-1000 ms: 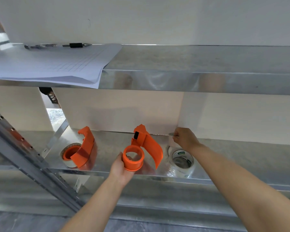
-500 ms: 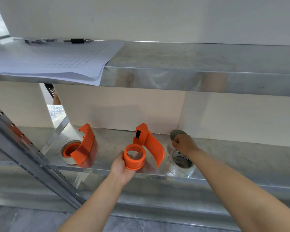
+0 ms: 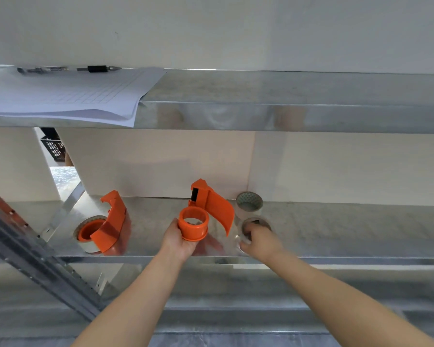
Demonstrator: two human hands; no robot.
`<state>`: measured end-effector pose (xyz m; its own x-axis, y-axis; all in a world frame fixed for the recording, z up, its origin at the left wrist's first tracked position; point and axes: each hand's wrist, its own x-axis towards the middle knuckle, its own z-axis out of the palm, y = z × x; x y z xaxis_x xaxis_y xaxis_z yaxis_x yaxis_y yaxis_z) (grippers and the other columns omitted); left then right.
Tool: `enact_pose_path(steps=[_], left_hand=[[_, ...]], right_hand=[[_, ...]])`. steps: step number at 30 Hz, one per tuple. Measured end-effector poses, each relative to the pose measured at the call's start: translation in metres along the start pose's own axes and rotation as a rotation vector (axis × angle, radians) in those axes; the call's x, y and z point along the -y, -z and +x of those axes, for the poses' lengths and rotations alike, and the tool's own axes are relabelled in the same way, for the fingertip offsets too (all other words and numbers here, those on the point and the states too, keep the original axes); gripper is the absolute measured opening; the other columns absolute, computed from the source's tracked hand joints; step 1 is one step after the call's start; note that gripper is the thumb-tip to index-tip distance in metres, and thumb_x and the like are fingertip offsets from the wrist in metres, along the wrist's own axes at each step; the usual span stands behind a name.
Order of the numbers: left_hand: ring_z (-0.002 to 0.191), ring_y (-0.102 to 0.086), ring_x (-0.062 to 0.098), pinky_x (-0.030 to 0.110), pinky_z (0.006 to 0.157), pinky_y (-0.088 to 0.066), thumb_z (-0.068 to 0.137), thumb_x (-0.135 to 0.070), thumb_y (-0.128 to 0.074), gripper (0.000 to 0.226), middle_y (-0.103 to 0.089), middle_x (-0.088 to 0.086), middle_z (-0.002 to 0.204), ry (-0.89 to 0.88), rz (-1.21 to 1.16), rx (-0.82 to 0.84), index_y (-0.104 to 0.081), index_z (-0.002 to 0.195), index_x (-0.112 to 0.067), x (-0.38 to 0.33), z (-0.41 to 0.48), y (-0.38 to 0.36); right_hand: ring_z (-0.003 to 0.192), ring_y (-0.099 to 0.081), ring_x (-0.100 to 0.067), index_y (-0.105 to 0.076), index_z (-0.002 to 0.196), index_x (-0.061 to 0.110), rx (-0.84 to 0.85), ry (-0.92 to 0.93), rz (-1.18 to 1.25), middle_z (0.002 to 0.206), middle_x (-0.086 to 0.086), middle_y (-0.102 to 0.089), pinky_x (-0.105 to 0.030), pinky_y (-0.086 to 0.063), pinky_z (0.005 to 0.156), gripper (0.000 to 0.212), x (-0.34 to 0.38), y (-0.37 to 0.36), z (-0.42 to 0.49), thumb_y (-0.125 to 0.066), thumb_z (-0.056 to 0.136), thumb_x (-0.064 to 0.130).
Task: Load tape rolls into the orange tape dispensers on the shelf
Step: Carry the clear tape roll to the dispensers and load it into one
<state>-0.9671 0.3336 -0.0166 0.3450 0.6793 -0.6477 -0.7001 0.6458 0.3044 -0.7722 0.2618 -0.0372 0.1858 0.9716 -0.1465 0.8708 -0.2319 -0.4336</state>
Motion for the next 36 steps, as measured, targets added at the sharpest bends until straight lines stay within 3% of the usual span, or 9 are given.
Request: enact_pose_path(steps=[4,7,11,13,15,17,24,28,36], left_hand=[[0.079,-0.06,0.031,0.046,0.07,-0.053,0.098,-0.037,-0.036,0.046,-0.059,0.02,0.084,0.014,0.025,0.001,-0.042,0.133,-0.006,0.0,-0.001,-0.002],[0.082,-0.062,0.028,0.043,0.069,-0.05,0.098,-0.036,-0.037,0.046,-0.06,0.017,0.086,-0.003,0.035,-0.004,-0.042,0.134,-0.008,-0.001,-0.002,-0.005],[0.12,-0.054,0.03,0.044,0.089,-0.047,0.099,-0.043,-0.029,0.055,-0.056,0.02,0.127,-0.01,0.072,0.02,-0.037,0.137,-0.004,0.001,-0.001,-0.006],[0.11,-0.059,0.03,0.045,0.081,-0.048,0.1,-0.043,-0.027,0.055,-0.058,0.021,0.119,-0.031,0.1,0.04,-0.036,0.138,-0.003,0.004,-0.002,-0.008],[0.085,-0.061,0.027,0.044,0.071,-0.048,0.1,-0.043,-0.027,0.054,-0.06,0.018,0.096,-0.051,0.123,0.027,-0.037,0.137,-0.005,0.007,0.0,-0.01],[0.075,-0.058,0.023,0.043,0.067,-0.047,0.1,-0.042,-0.027,0.052,-0.061,0.016,0.094,-0.078,0.136,0.023,-0.038,0.136,-0.005,0.009,0.0,-0.014],[0.082,-0.067,0.028,0.043,0.071,-0.053,0.101,-0.036,-0.026,0.048,-0.075,0.018,0.078,-0.087,0.194,0.234,-0.061,0.104,-0.003,0.016,-0.007,-0.023],[0.075,-0.073,0.027,0.039,0.066,-0.061,0.097,-0.022,-0.038,0.032,-0.075,0.018,0.084,-0.158,0.246,0.329,-0.063,0.101,-0.002,0.018,-0.013,-0.024],[0.075,-0.074,0.024,0.033,0.065,-0.059,0.1,-0.044,-0.022,0.058,-0.076,0.016,0.083,-0.146,0.245,0.38,-0.062,0.1,-0.002,0.02,-0.022,-0.026]], right_hand=[[0.072,-0.056,-0.032,-0.037,0.057,0.021,-0.121,-0.052,0.12,0.074,-0.015,-0.061,-0.029,-0.035,0.059,0.034,0.004,0.006,0.001,-0.055,0.084,0.026],[0.066,-0.05,-0.023,-0.048,0.059,0.017,-0.274,-0.222,0.507,0.064,-0.005,-0.054,-0.029,-0.029,0.05,0.031,0.011,0.036,0.009,-0.057,0.087,0.028],[0.079,-0.061,-0.024,-0.064,0.08,0.015,-0.357,-0.274,1.057,0.086,-0.008,-0.068,-0.032,-0.051,0.068,0.011,0.026,0.075,0.013,-0.062,0.086,0.023],[0.078,-0.065,-0.02,-0.065,0.082,0.018,-0.32,-0.179,1.122,0.09,-0.006,-0.069,-0.026,-0.055,0.059,0.006,0.038,0.084,0.008,-0.062,0.086,0.022],[0.072,-0.064,-0.016,-0.065,0.083,0.019,-0.292,-0.084,1.091,0.081,0.0,-0.067,-0.019,-0.052,0.049,0.004,0.051,0.087,0.002,-0.062,0.086,0.02],[0.076,-0.06,-0.017,-0.065,0.088,0.014,-0.286,0.048,0.904,0.081,-0.001,-0.065,-0.029,-0.053,0.064,0.005,0.061,0.086,-0.004,-0.063,0.085,0.017],[0.069,-0.054,-0.002,-0.066,0.086,0.012,-0.127,0.413,0.48,0.075,0.006,-0.062,-0.011,-0.039,0.064,0.005,0.082,0.067,-0.018,-0.063,0.083,0.012],[0.089,-0.061,-0.018,-0.066,0.098,0.01,-0.105,0.4,0.482,0.099,-0.008,-0.069,-0.024,-0.044,0.077,0.016,0.085,0.056,-0.018,-0.064,0.082,0.015],[0.082,-0.057,0.005,-0.057,0.11,0.012,-0.187,0.296,0.723,0.09,0.017,-0.056,-0.003,-0.043,0.076,0.033,0.09,0.033,-0.02,-0.068,0.078,0.011]])
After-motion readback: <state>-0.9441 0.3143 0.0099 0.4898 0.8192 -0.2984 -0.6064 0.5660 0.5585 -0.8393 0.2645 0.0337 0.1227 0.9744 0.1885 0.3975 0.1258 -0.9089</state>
